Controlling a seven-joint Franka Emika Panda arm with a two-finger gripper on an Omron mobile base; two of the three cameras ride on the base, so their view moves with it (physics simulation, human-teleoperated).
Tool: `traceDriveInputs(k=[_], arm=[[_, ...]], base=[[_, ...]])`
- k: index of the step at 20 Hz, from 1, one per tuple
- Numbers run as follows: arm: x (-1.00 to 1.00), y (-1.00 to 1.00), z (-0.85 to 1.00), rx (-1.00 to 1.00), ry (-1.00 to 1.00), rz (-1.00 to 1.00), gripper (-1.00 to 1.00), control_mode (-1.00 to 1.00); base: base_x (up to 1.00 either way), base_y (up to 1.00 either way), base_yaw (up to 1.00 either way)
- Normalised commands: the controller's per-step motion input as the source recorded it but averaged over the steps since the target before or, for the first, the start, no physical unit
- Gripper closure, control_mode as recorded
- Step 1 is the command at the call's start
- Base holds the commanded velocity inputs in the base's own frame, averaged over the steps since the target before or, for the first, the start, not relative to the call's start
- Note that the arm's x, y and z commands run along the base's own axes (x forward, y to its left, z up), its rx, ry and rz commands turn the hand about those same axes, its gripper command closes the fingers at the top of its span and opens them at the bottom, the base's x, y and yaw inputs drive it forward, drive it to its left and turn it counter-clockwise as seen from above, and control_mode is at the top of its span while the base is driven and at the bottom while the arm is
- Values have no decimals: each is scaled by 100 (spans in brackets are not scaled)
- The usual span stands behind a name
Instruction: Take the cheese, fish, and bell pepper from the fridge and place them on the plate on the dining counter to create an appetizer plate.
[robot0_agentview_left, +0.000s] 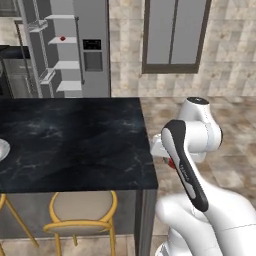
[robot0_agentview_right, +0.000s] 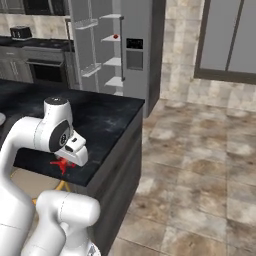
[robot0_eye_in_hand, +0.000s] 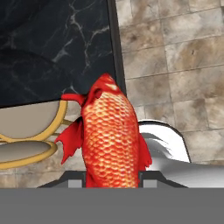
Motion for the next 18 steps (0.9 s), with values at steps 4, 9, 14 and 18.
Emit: traceDriveInputs(k=[4,9,14,18], arm=[[0,0,0,0,0,0,100,100],[0,0,0,0,0,0,100,100],[0,0,0,0,0,0,100,100],[0,0,0,0,0,0,100,100]], base=[[-84,100,-9],[-100,100,-10],[-100,98,-9],[-100,78,-8]])
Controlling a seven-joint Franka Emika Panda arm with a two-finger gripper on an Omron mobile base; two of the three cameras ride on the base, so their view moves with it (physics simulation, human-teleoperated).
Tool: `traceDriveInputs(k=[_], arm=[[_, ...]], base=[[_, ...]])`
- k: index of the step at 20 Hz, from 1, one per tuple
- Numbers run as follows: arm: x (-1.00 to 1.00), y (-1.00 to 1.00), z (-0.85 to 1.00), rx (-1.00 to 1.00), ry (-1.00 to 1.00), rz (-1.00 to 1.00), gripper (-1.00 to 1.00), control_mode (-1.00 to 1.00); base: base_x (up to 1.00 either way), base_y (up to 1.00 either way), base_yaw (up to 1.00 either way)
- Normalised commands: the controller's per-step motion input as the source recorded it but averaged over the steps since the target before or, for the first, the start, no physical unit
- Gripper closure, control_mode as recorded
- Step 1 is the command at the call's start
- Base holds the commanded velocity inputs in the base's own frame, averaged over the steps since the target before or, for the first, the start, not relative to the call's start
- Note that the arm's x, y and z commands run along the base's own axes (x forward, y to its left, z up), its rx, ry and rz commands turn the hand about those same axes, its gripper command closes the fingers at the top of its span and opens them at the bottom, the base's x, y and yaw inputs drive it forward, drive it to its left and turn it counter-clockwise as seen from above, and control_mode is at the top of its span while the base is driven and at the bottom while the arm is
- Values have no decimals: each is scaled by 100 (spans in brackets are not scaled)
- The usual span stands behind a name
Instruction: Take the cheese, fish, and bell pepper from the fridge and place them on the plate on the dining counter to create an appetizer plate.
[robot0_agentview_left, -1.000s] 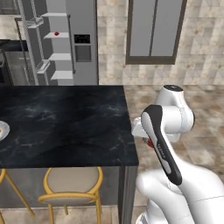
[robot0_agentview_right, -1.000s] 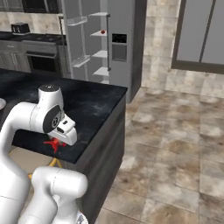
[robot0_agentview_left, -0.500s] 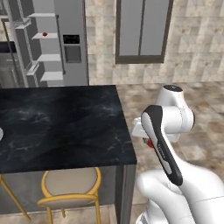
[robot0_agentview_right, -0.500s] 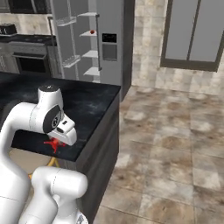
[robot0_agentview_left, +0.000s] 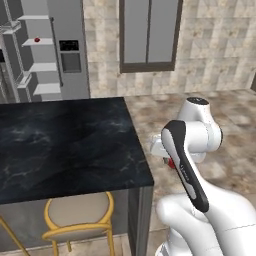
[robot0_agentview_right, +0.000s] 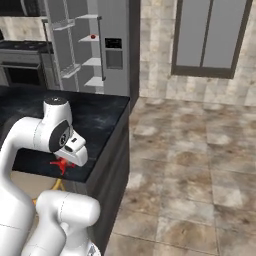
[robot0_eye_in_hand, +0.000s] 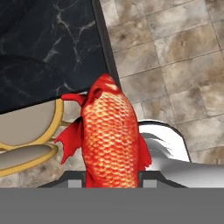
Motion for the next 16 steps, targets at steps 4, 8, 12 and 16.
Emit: traceDriveInputs(k=[4,8,12,16], arm=[[0,0,0,0,0,0,100,100],[0,0,0,0,0,0,100,100],[0,0,0,0,0,0,100,100],[0,0,0,0,0,0,100,100]], base=[[-100,57,-7],[-100,23,-5],[-100,-1,0],[-100,5,0]])
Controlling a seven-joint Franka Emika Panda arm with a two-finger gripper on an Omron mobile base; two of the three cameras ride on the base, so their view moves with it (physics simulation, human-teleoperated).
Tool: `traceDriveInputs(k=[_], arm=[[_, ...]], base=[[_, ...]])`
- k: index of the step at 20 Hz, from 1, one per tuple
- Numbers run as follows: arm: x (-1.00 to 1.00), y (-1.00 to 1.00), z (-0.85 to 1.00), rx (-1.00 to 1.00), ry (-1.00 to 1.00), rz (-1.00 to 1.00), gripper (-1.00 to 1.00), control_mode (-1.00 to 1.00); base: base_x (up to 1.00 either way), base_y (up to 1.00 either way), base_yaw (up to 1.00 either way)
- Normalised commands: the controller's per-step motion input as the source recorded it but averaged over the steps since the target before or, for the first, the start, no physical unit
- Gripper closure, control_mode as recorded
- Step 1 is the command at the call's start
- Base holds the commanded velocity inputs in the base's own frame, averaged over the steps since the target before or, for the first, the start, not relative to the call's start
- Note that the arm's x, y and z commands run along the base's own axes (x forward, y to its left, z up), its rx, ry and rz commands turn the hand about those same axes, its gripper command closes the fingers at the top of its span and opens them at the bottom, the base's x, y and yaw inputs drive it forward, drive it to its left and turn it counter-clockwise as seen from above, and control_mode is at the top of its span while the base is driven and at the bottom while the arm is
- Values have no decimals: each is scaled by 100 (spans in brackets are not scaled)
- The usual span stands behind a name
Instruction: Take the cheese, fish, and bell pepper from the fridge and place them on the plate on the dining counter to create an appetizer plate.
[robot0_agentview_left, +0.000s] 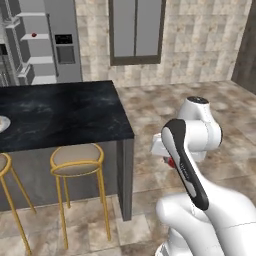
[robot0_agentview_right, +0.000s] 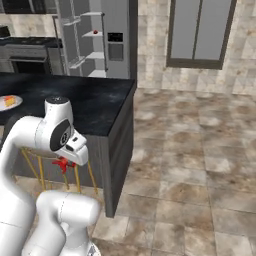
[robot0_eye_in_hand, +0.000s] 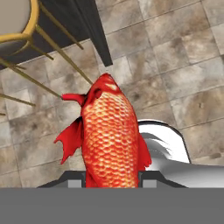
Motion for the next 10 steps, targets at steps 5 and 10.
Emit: traceDriveInputs(k=[5,10], arm=[[0,0,0,0,0,0,100,100],[0,0,0,0,0,0,100,100]], base=[[-58,58,0],[2,97,0]])
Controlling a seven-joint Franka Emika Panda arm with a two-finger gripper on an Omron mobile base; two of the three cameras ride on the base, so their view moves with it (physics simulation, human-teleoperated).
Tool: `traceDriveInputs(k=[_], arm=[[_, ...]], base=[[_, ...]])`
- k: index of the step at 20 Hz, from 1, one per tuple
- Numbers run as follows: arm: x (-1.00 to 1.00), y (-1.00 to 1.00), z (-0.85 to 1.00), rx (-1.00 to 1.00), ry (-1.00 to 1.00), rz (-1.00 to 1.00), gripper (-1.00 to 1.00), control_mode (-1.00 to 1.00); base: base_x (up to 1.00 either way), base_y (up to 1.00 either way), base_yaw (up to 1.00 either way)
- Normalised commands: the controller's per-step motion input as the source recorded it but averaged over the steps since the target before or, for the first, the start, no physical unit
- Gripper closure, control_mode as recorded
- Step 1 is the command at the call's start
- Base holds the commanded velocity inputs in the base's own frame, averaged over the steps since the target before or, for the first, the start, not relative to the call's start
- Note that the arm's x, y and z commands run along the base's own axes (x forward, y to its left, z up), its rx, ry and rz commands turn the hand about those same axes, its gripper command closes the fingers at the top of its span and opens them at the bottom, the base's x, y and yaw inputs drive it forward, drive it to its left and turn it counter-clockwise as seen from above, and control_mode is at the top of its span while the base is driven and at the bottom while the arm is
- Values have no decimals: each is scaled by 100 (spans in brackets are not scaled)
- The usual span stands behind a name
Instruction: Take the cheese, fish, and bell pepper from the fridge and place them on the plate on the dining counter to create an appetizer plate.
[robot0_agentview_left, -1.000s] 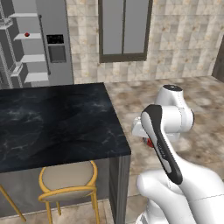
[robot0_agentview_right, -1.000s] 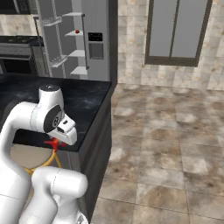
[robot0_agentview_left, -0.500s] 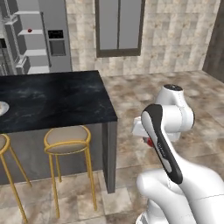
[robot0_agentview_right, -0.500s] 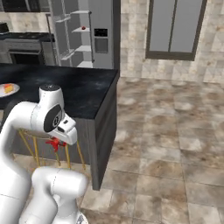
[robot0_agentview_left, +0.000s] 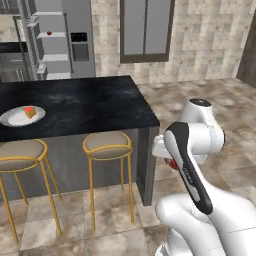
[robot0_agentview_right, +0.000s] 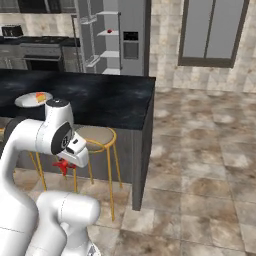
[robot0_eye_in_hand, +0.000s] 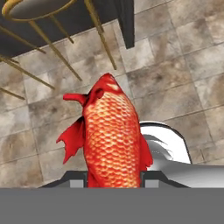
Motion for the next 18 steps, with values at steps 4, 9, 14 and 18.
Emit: traceDriveInputs(k=[4,9,14,18], arm=[[0,0,0,0,0,0,100,100],[0,0,0,0,0,0,100,100],[0,0,0,0,0,0,100,100],[0,0,0,0,0,0,100,100]], base=[[28,100,0],[46,97,0],[62,67,0],[79,39,0]])
